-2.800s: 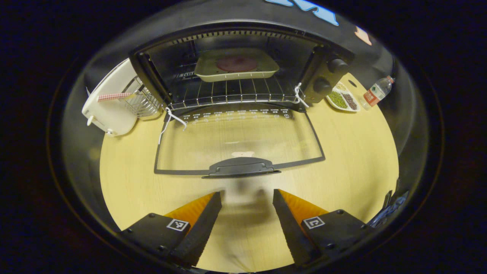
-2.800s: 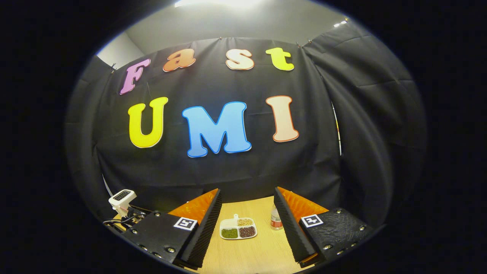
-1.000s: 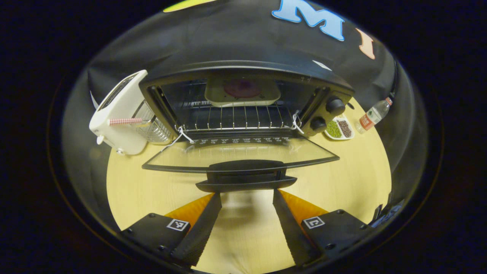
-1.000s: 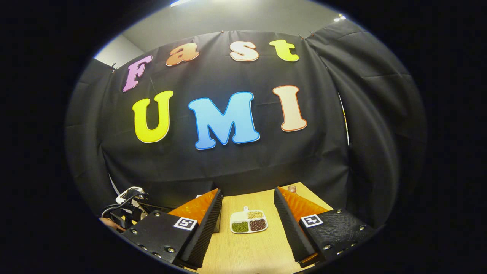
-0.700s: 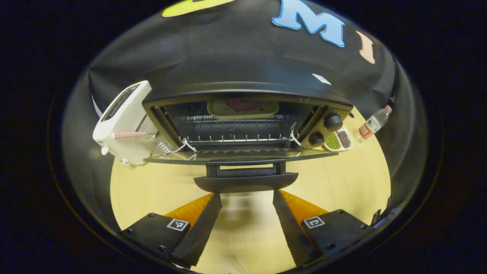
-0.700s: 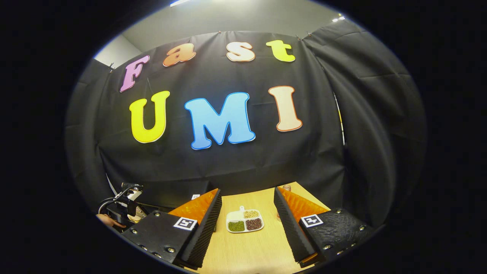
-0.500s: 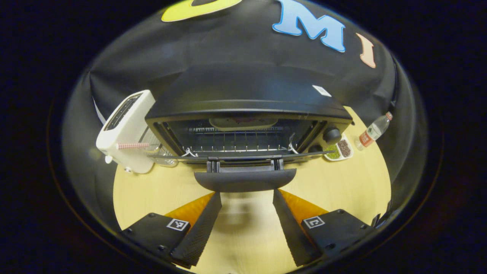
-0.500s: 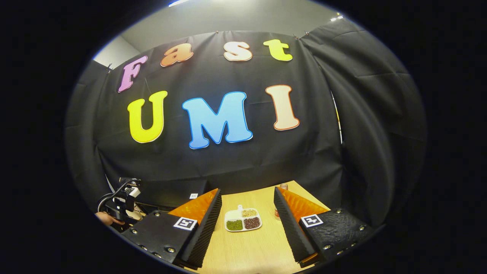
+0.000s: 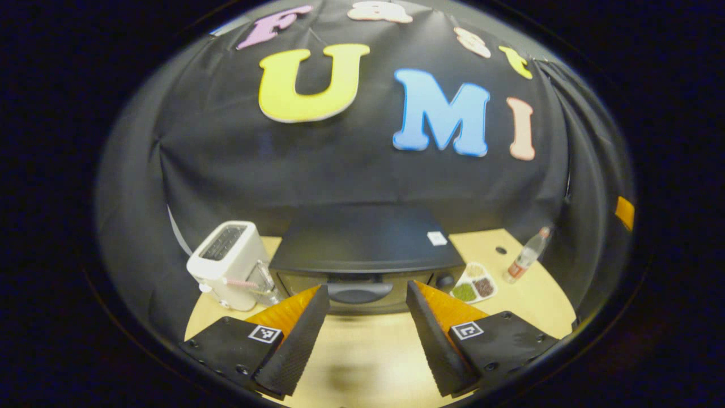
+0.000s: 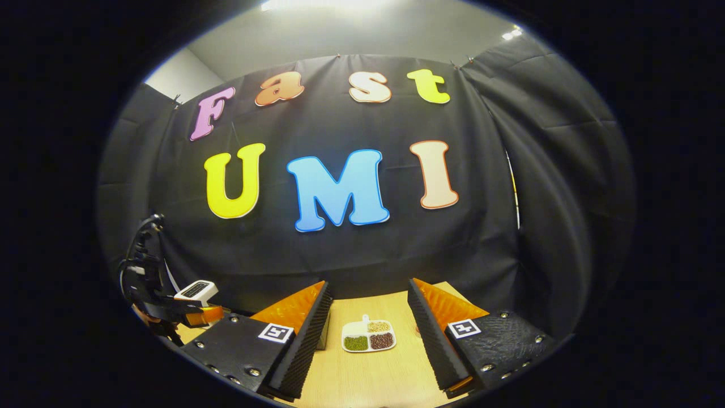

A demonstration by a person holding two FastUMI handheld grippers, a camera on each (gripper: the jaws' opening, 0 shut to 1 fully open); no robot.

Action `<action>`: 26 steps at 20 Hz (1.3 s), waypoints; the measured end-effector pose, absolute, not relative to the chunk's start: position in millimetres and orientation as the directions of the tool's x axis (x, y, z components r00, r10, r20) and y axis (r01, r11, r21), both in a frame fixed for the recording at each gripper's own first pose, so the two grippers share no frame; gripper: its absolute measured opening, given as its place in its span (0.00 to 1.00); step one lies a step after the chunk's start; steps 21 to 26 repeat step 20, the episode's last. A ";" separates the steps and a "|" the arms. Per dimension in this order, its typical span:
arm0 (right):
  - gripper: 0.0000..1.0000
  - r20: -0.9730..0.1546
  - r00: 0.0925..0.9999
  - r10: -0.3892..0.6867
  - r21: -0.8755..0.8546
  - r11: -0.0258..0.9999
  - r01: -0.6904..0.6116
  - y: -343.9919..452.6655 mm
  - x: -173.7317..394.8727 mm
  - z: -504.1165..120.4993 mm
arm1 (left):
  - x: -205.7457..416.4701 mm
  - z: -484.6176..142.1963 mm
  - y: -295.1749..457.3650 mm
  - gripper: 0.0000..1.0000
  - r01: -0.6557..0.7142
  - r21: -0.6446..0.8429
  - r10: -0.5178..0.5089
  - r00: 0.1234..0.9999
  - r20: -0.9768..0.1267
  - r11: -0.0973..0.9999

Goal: Open the electric oven with the left hand, put the food in, and close the electric oven.

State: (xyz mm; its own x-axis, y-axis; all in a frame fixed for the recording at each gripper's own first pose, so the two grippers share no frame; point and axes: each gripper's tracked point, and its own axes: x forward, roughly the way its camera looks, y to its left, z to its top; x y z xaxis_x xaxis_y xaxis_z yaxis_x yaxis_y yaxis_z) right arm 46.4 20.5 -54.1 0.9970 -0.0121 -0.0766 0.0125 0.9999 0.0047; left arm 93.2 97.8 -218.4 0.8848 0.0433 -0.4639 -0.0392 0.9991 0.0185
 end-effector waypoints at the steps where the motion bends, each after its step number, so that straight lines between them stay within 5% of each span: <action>1: 0.84 -0.058 0.998 0.003 0.002 1.000 -0.003 26.0 45.1 -45.3 | 86.1 -186.7 91.0 0.98 -0.034 0.023 0.040 0.918 -0.395 0.999; 6: 0.84 0.030 0.997 0.071 -0.007 0.997 -0.071 58.6 36.1 0.6 | 39.9 -63.4 65.3 0.97 -0.020 0.058 0.028 0.991 -0.128 0.998; 9: 0.84 0.052 0.993 0.104 0.006 0.995 -0.104 75.1 30.4 15.4 | 18.5 -43.7 62.6 0.97 -0.039 0.033 0.043 0.993 -0.106 0.999; 10: 0.84 0.061 0.992 0.111 0.006 0.994 -0.112 80.8 27.1 19.8 | 14.7 -39.3 62.8 0.88 -0.042 0.035 0.045 0.995 -0.093 0.998; 13: 0.84 0.068 0.990 0.127 -0.006 0.992 -0.126 91.9 22.1 21.1 | 4.5 -36.5 70.3 0.97 -0.047 0.052 0.052 0.995 -0.082 0.998; 26: 0.75 0.074 0.991 0.111 -0.017 0.994 -0.110 106.0 10.3 23.8 | -8.6 -24.7 92.2 0.97 -0.048 0.038 0.051 0.996 -0.071 0.998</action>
